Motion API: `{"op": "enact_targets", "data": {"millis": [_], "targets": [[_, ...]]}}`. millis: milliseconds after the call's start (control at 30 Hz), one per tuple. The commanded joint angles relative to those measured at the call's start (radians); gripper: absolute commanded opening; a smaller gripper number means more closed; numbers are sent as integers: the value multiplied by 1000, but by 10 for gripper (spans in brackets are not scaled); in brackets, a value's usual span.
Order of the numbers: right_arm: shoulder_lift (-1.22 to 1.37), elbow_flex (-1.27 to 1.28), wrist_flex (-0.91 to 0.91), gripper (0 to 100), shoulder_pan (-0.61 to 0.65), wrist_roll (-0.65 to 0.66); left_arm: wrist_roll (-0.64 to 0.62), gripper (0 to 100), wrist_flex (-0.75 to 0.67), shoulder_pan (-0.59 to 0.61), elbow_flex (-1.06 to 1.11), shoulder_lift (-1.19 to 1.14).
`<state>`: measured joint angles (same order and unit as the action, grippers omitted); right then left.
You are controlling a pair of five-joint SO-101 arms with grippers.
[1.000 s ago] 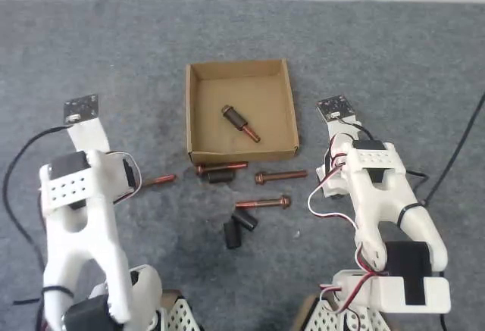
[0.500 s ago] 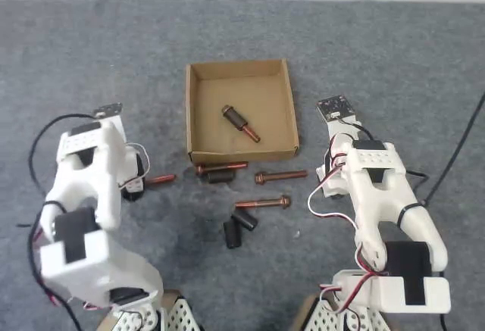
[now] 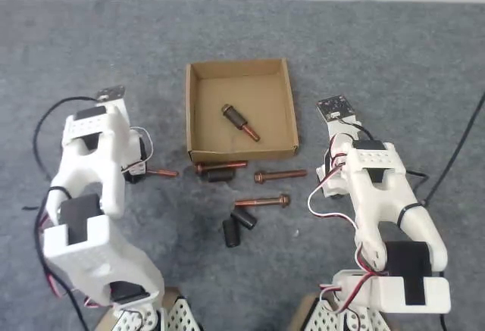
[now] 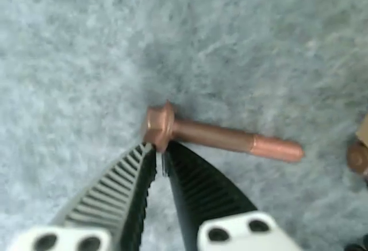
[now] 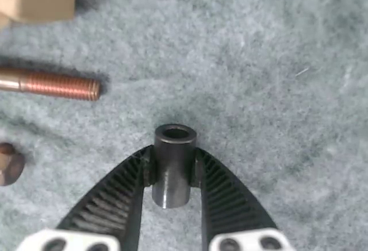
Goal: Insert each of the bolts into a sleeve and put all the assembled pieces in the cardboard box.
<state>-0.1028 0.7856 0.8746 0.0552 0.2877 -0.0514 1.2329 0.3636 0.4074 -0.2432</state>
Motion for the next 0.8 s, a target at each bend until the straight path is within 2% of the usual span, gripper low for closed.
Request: {"op": "enact_targets", "data": {"millis": [0,267,367,500,767], "targets": [[-8,-44,-16,6,-1,-5,-5,14,-6,-15,-41,32],[-8,-44,-16,6,-1,-5,-11,11,-54,-15,-1,64],[-8,-44,-16,6,-1,-5,-18,11,-49,-15,-44,2],[-8,-44,-16,6,-1,-5,-94,11,-48,-12,-116,-54],[-8,-44,-16,6,8,-5,-101,11,-52,-38,-128,15]]}}
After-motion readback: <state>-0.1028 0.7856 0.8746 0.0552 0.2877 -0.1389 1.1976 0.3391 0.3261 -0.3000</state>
